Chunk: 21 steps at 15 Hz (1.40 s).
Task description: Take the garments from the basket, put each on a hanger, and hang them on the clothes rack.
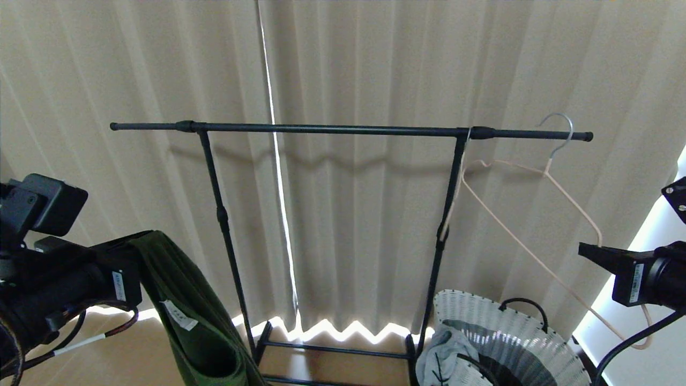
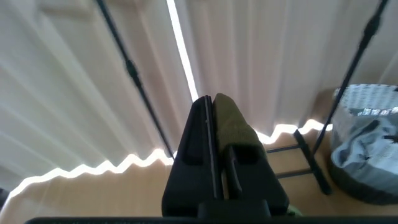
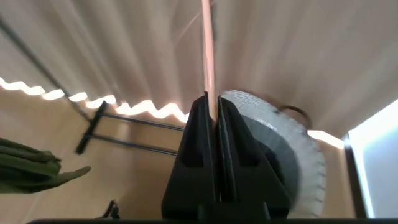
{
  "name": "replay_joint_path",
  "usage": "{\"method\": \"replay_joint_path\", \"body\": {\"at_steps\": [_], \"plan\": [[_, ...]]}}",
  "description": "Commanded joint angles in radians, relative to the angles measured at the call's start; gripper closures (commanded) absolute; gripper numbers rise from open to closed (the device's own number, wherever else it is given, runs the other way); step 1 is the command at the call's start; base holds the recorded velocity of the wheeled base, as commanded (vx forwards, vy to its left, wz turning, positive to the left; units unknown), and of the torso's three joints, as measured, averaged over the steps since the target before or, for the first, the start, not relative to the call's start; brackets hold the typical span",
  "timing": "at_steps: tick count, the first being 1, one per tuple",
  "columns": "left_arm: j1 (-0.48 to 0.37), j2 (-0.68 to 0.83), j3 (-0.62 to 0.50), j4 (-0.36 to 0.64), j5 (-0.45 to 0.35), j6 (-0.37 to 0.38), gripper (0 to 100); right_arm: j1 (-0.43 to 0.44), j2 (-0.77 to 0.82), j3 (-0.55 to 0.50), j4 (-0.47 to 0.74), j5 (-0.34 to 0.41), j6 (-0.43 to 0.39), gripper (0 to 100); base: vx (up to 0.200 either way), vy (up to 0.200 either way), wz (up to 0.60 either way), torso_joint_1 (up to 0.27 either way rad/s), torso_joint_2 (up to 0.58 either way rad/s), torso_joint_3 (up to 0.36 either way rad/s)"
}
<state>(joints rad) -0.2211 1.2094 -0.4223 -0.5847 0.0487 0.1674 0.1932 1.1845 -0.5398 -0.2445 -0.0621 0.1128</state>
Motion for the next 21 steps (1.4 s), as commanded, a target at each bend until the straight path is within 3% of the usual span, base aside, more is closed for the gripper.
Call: {"method": "replay_joint_path", "body": {"at_steps": [1,5,14,16,21], "plan": [[-0.001,0.016,-0.01,-0.001,0.0,0.0,100,0.046,-0.003,0.006,-0.001,0.001,-0.001,100,0.0,0.2,0.0,0.012,0.0,0.002],[-0.001,0.019,-0.009,-0.001,0.0,0.001,100,0.086,0.003,0.018,-0.001,0.002,-0.001,100,0.0,0.2,0.0,-0.002,0.0,0.0],[-0.004,0.019,-0.004,-0.001,0.0,0.004,100,0.097,-0.008,0.037,-0.001,-0.001,-0.002,100,0.0,0.0,0.0,0.0,0.0,0.0],[-0.004,0.018,-0.003,-0.001,0.0,0.004,100,0.077,-0.037,0.049,0.004,-0.008,-0.004,100,0.0,0.0,0.0,0.0,0.0,0.0],[-0.006,0.03,-0.012,-0.006,0.0,0.007,100,-0.089,-0.14,0.06,0.059,-0.01,-0.028,100,0.0,0.0,0.0,0.0,0.0,0.0]]}}
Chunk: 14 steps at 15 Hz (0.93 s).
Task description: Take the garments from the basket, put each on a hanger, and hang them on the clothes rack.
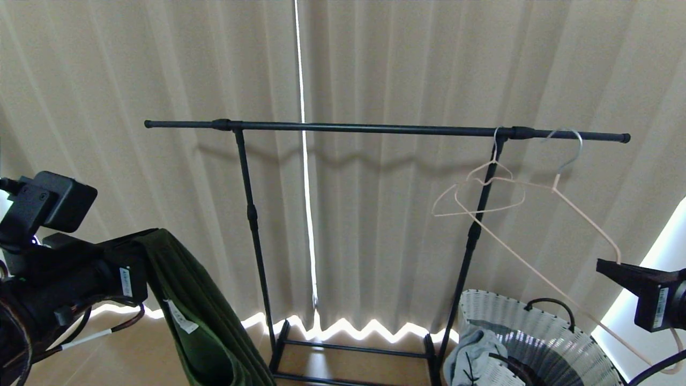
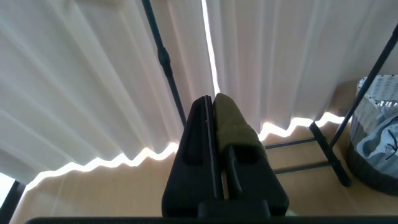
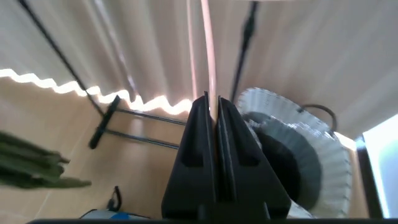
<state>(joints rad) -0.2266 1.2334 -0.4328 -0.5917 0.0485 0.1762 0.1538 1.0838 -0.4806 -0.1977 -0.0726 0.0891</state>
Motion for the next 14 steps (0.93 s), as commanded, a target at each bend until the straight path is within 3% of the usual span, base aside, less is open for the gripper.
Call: {"method": "replay_joint_path", "body": {"at_steps": [1,8,10,14], "plan": [[0.0,0.012,0.003,-0.02,0.001,0.011,100,-0.054,-0.058,0.004,0.015,0.004,-0.006,100,0.0,0.0,0.0,0.0,0.0,0.0],[-0.005,0.035,0.012,-0.073,0.001,0.034,100,-0.04,-0.122,-0.001,0.001,0.03,-0.011,100,0.0,0.0,0.0,0.0,0.0,0.0],[-0.005,0.034,0.012,-0.073,0.001,0.034,100,-0.005,-0.131,0.002,0.0,0.088,-0.011,100,0.0,0.0,0.0,0.0,0.0,0.0],[0.0,0.024,-0.012,-0.073,0.002,0.028,100,0.095,-0.07,0.005,-0.002,0.129,-0.019,100,0.0,0.0,0.0,0.0,0.0,0.0]]}}
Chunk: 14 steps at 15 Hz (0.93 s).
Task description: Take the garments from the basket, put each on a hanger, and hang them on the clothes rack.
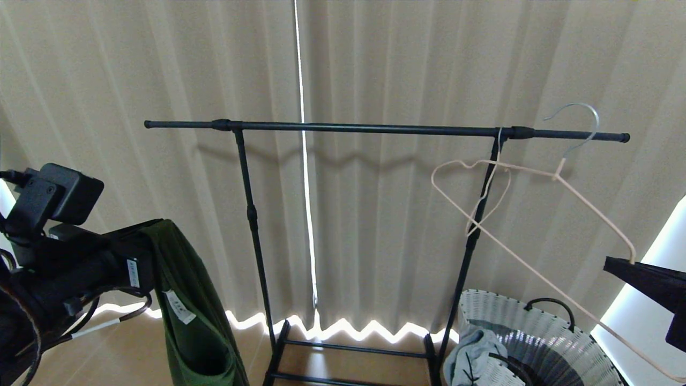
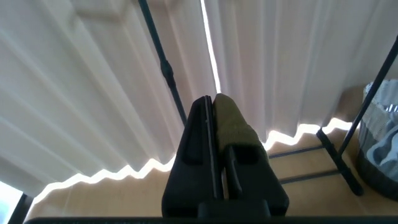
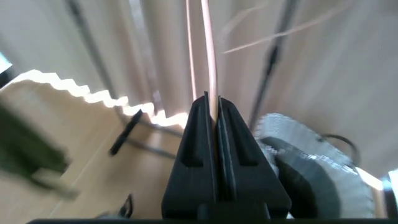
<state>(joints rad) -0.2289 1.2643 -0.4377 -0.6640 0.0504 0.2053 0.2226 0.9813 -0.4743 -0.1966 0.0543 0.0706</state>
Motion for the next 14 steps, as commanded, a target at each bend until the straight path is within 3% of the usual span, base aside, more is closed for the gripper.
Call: {"method": "replay_joint_path", "body": {"at_steps": [1,9,14], "plan": [[0.005,-0.019,-0.023,0.0,0.003,-0.003,100,0.054,0.053,-0.006,-0.003,0.004,0.0,100,0.0,0.0,0.0,0.0,0.0,0.0],[0.0,0.096,-0.171,0.04,0.011,-0.015,100,0.15,0.203,0.019,-0.043,0.01,0.031,100,0.0,0.0,0.0,0.0,0.0,0.0],[-0.092,0.152,-0.374,0.302,0.06,-0.193,100,0.276,0.267,0.008,-0.139,0.009,0.041,100,0.0,0.0,0.0,0.0,0.0,0.0]]}}
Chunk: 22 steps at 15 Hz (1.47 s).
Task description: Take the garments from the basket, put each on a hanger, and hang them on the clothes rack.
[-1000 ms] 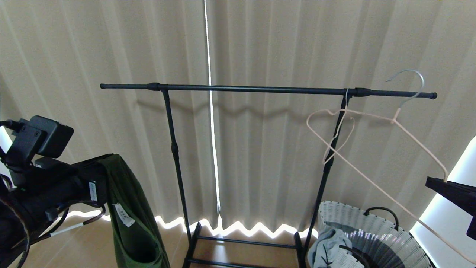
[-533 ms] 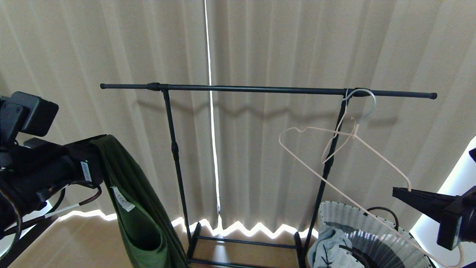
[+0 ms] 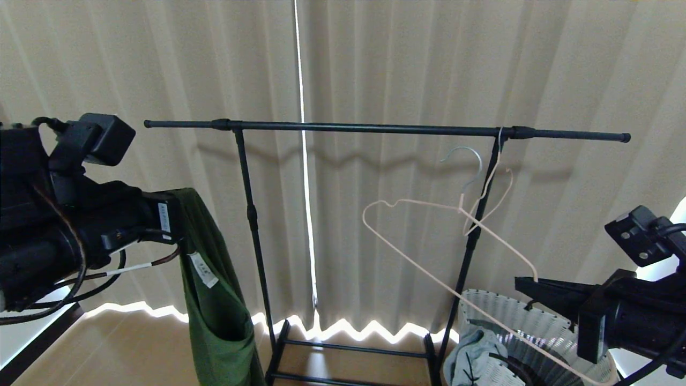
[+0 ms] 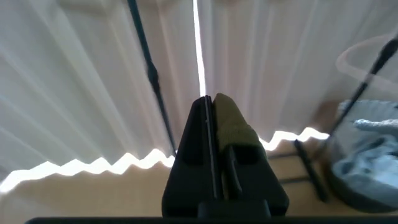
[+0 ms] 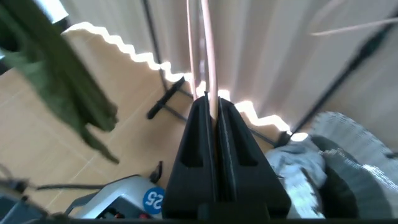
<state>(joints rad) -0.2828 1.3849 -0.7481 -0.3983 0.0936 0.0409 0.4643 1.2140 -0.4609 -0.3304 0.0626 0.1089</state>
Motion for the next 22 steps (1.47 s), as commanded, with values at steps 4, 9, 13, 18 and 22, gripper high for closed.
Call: {"method": "replay_joint_path", "body": {"at_steps": [4,9,13,18,22], "plan": [[-0.119,0.115,-0.158,0.104,0.078,-0.121,100,0.145,0.096,-0.005,-0.104,0.0,0.115,100,0.0,0.0,0.0,0.0,0.0,0.0],[-0.176,0.24,-0.235,0.056,0.216,-0.142,100,0.254,0.084,-0.005,-0.127,0.0,0.147,100,0.0,0.0,0.0,0.0,0.0,0.0],[-0.196,0.306,-0.272,0.047,0.305,-0.136,100,0.359,0.071,-0.027,-0.128,0.0,0.178,100,0.0,0.0,0.0,0.0,0.0,0.0],[-0.184,0.338,-0.275,0.027,0.316,-0.128,100,0.369,0.061,-0.059,-0.127,0.003,0.187,100,0.0,0.0,0.0,0.0,0.0,0.0],[-0.142,0.358,-0.283,0.027,0.324,-0.128,100,0.369,0.065,-0.059,-0.127,0.026,0.19,100,0.0,0.0,0.0,0.0,0.0,0.0]]}}
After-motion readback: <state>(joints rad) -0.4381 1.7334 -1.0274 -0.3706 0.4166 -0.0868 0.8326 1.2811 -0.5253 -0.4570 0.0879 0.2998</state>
